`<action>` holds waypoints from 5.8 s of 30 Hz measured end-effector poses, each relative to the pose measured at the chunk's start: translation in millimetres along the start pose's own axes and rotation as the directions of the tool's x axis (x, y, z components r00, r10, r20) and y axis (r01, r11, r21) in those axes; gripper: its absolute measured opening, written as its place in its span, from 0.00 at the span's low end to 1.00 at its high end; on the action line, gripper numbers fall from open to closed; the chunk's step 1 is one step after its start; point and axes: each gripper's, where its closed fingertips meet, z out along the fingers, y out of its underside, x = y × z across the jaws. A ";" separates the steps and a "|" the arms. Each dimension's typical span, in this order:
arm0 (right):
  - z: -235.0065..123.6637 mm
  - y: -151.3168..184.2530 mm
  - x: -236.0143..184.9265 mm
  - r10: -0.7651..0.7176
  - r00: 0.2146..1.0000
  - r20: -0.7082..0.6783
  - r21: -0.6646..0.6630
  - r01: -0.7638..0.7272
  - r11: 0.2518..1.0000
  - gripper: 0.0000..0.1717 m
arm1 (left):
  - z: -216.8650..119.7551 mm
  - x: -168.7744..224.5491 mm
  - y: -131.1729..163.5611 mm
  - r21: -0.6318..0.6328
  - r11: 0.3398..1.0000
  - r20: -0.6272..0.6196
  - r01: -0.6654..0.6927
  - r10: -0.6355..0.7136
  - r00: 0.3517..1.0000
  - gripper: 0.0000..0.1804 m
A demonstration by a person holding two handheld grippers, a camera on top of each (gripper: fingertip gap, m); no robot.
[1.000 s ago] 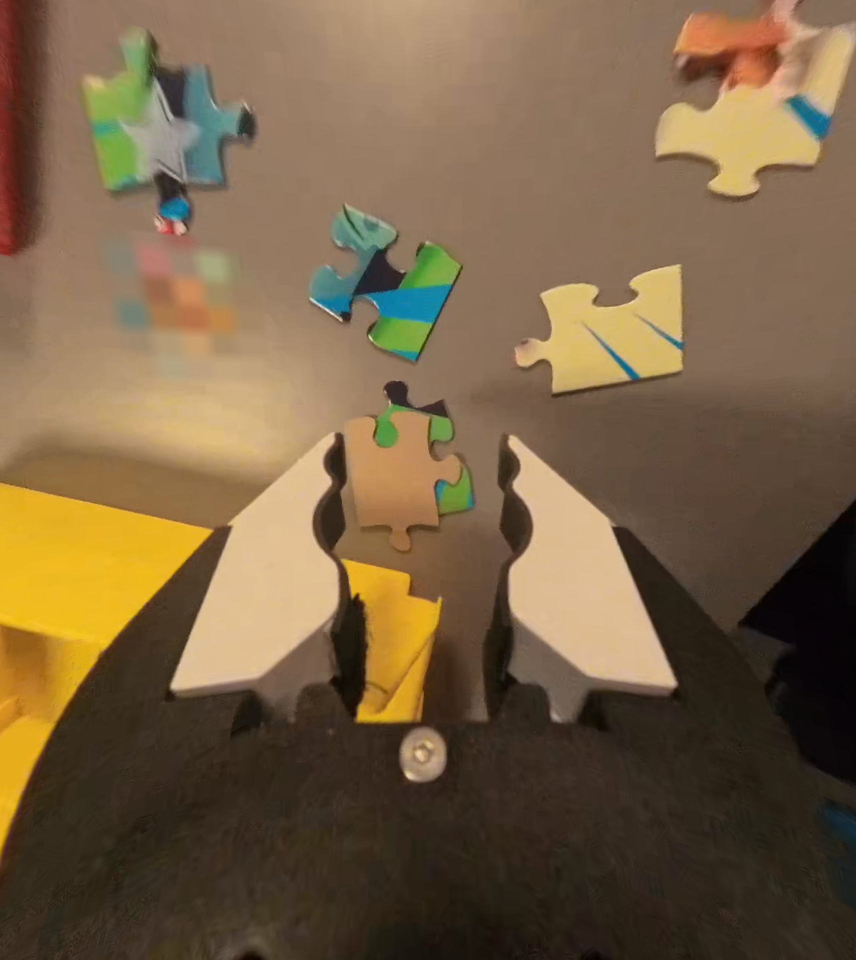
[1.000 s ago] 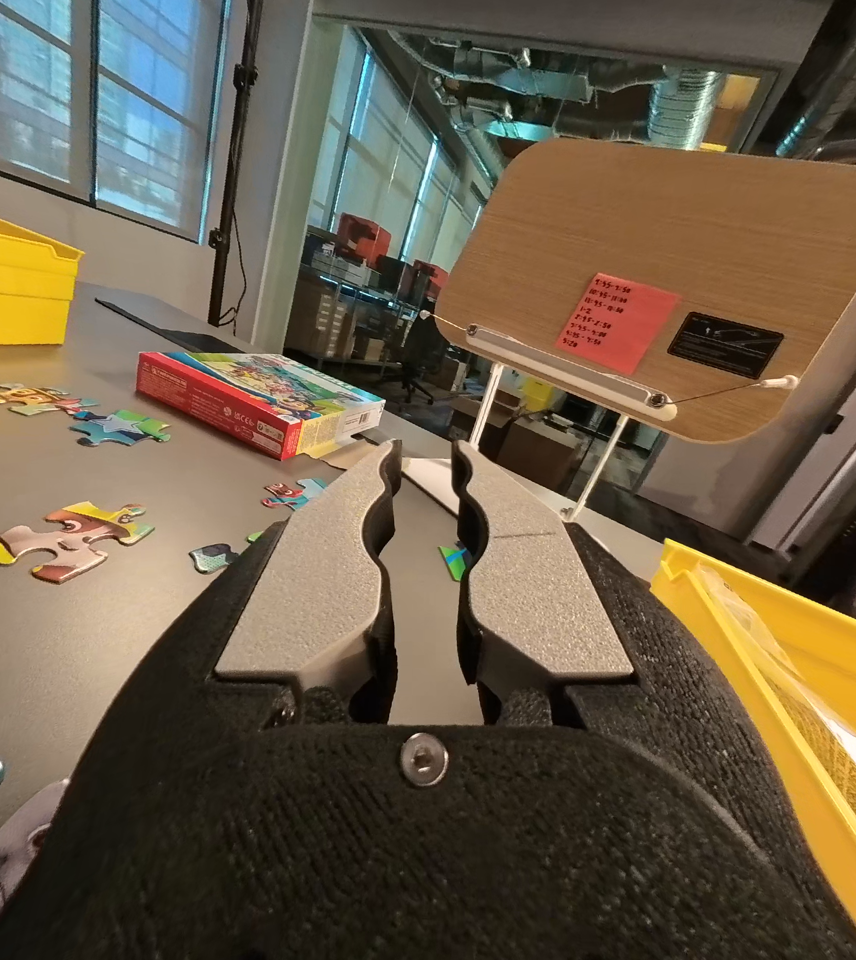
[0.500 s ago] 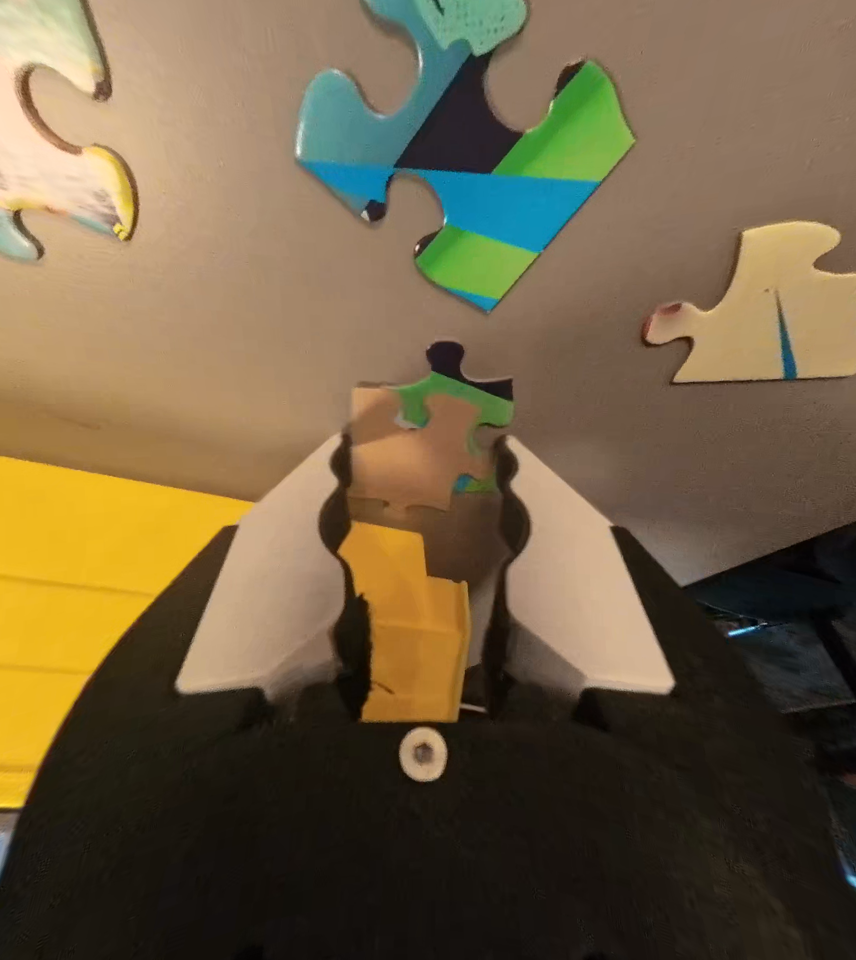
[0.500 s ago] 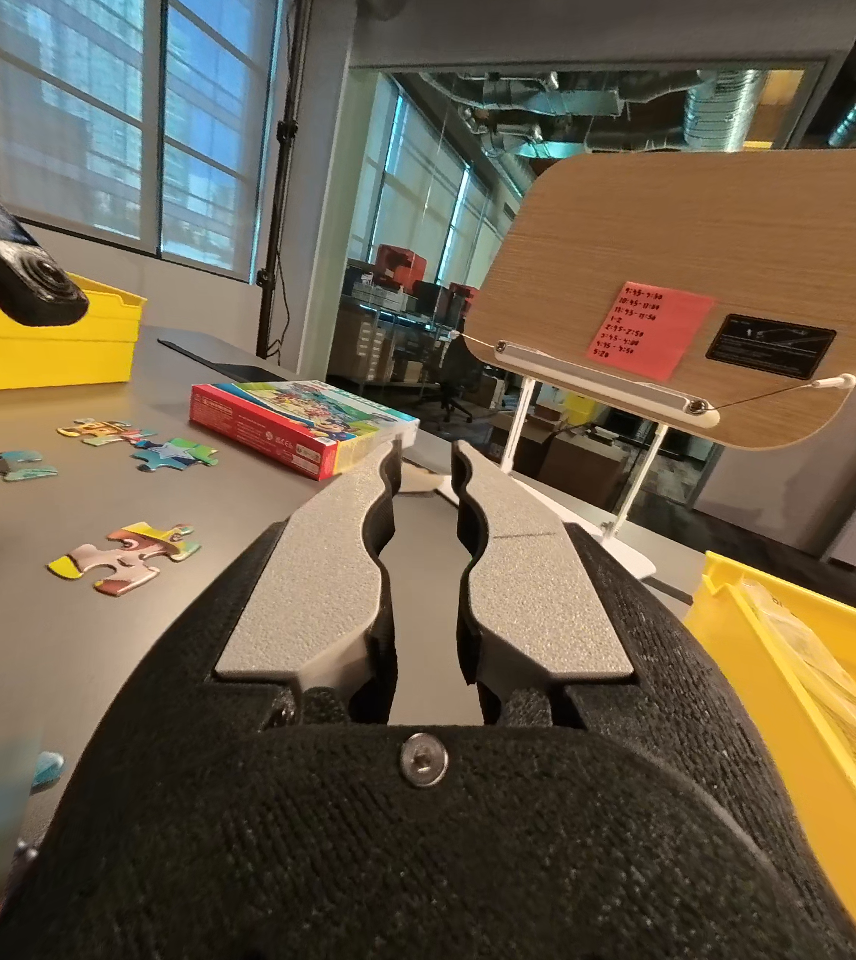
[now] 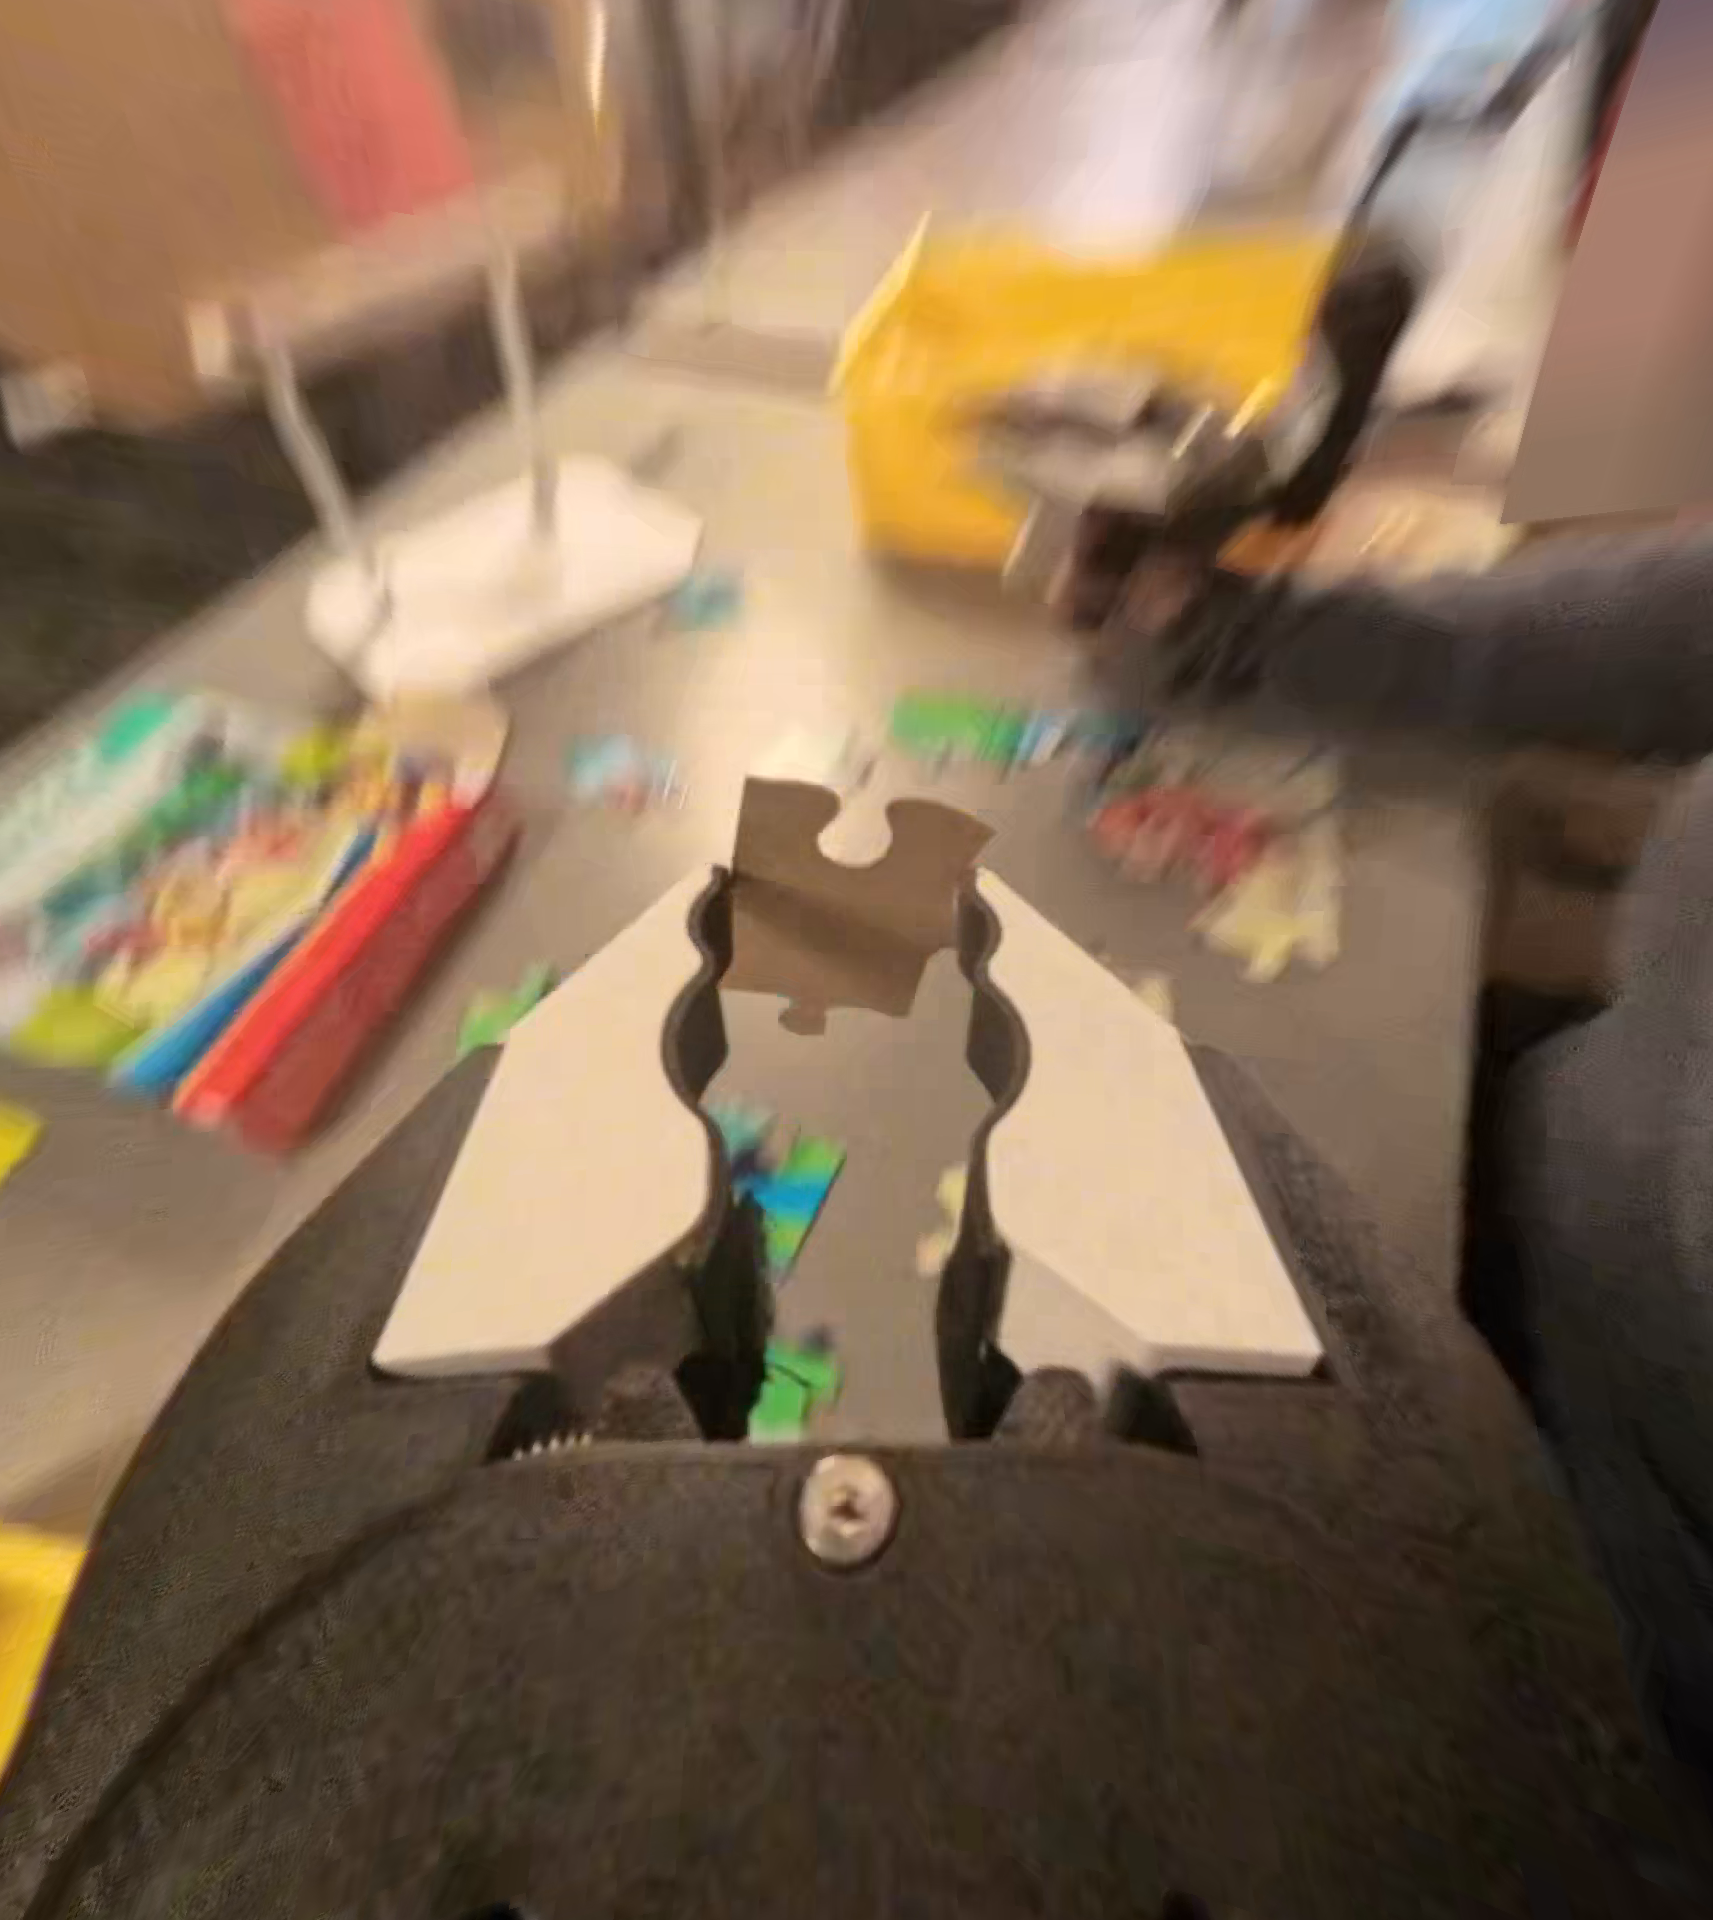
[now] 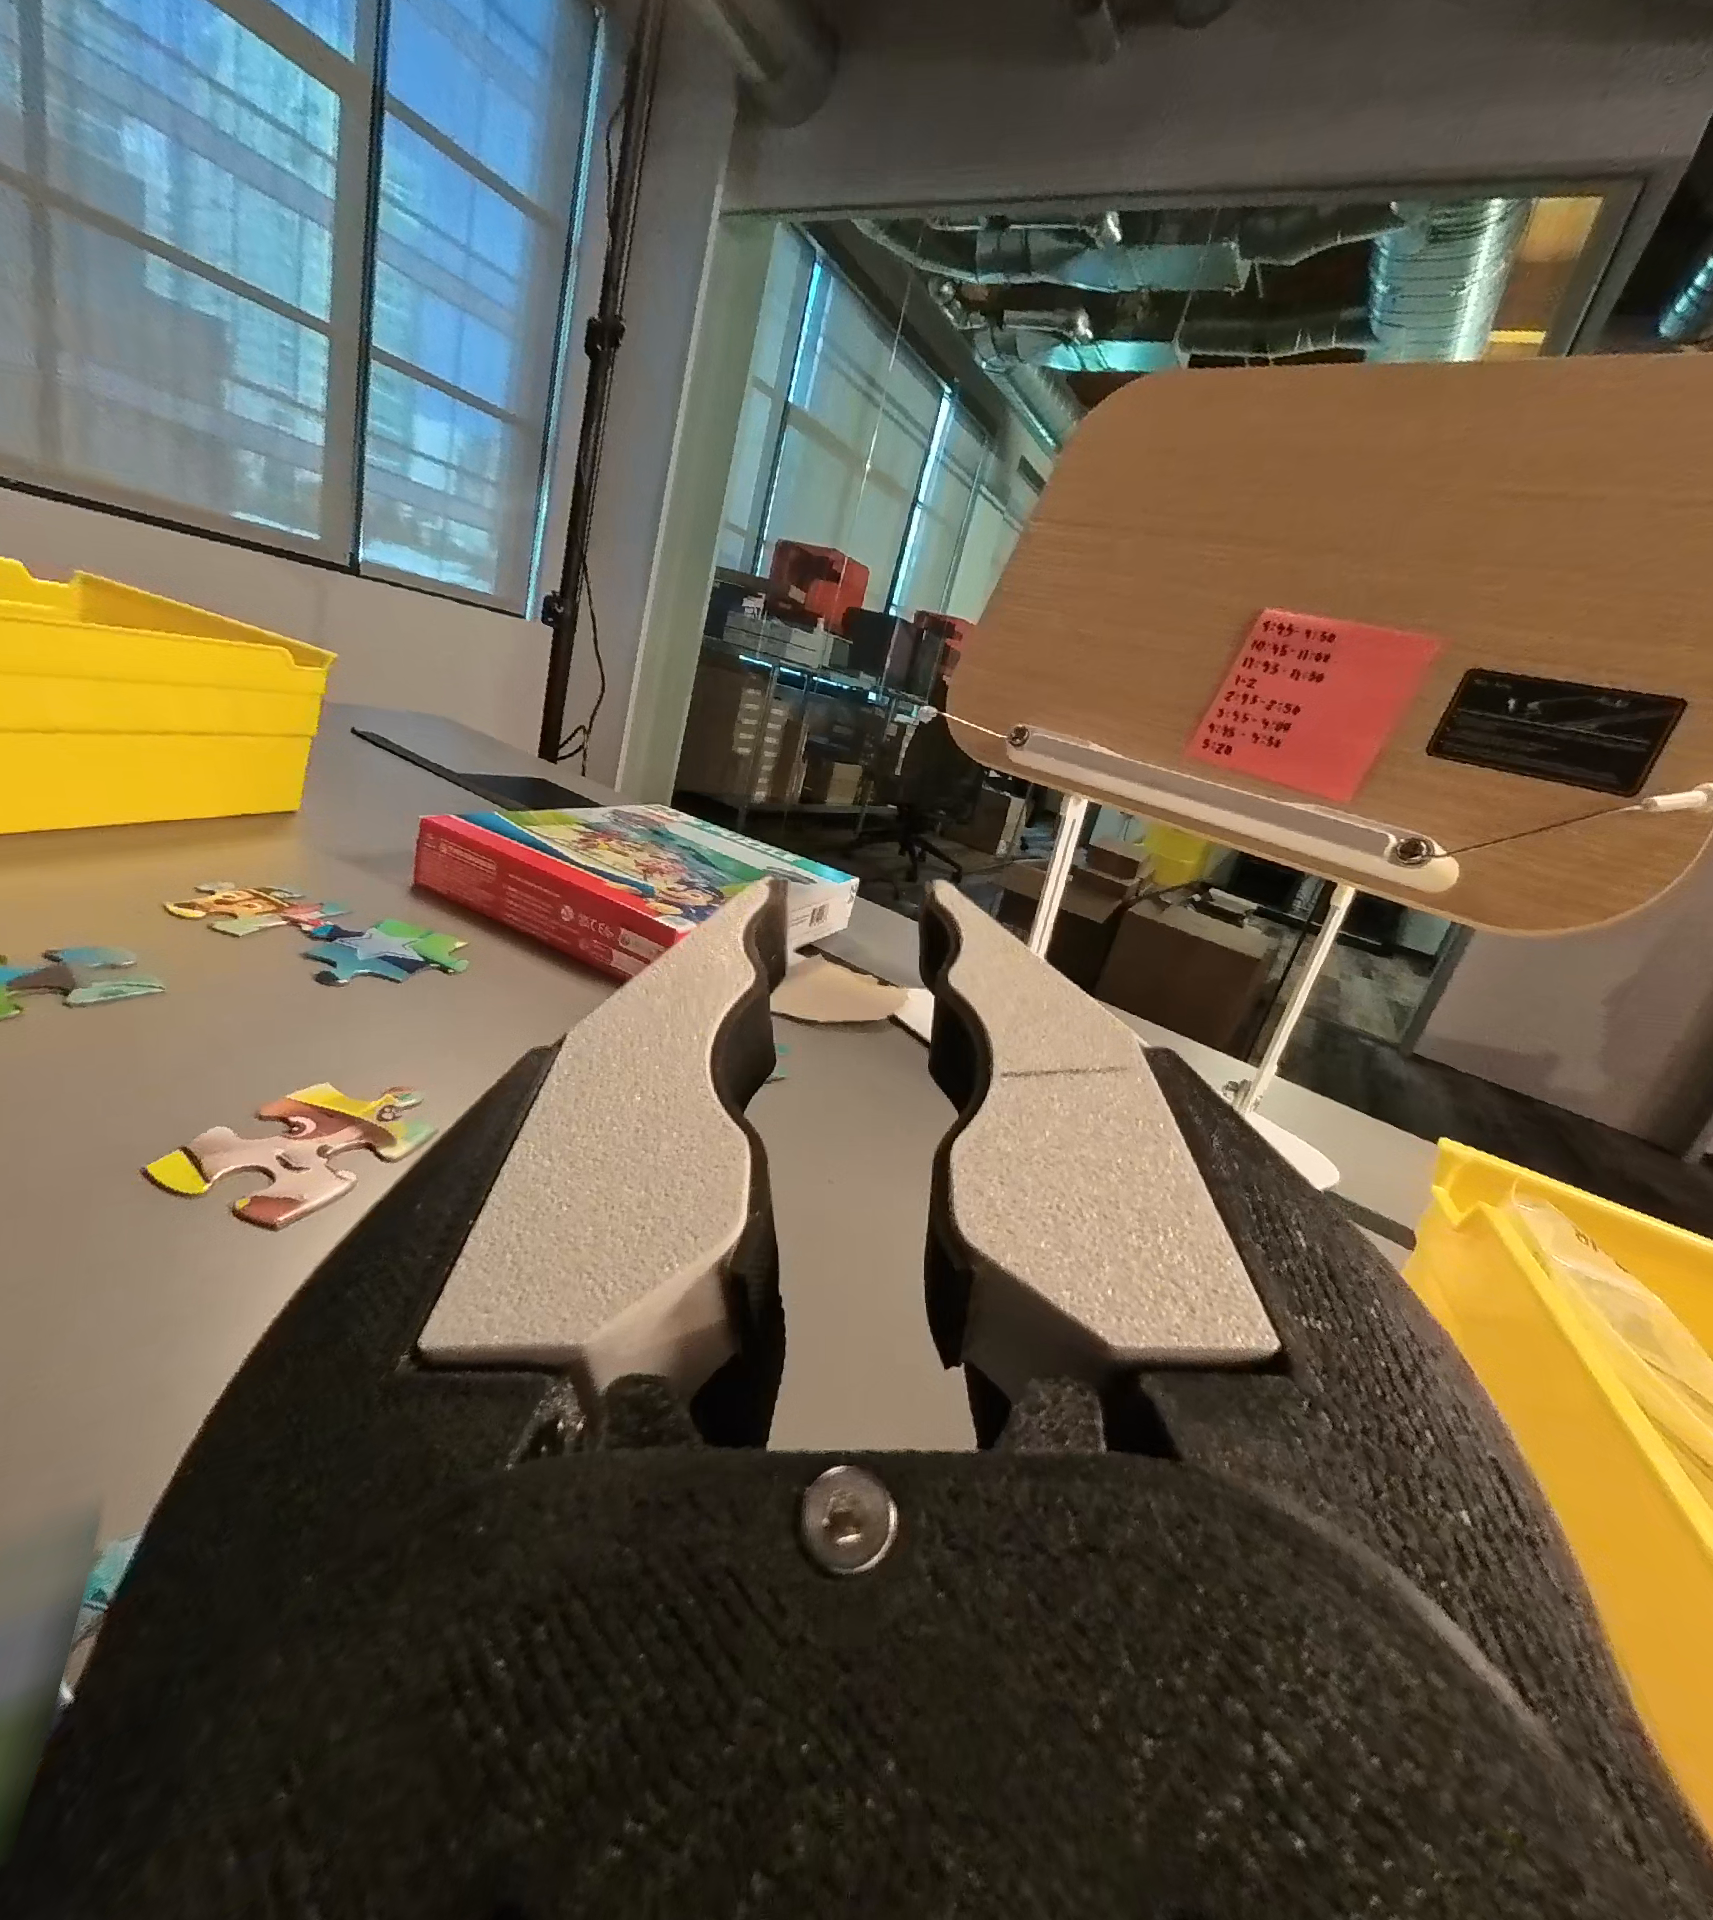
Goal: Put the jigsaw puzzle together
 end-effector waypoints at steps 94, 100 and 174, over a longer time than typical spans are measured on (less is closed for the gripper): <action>19.3 23.2 1.4 0.024 0.995 0.101 -0.088 -0.015 0.996 0.27 | -5.1 6.4 126.9 -0.437 0.893 0.268 0.107 0.015 0.963 0.31; 21.0 21.9 -16.2 -0.022 0.980 0.196 -0.066 0.036 0.997 0.25 | 20.1 0.1 132.1 -0.591 0.793 0.232 0.150 -0.012 0.973 0.32; 16.2 18.1 12.0 0.183 0.974 0.133 -0.039 -0.179 0.983 0.20 | -8.6 -155.1 192.5 -0.815 0.195 0.573 0.545 0.138 0.808 0.09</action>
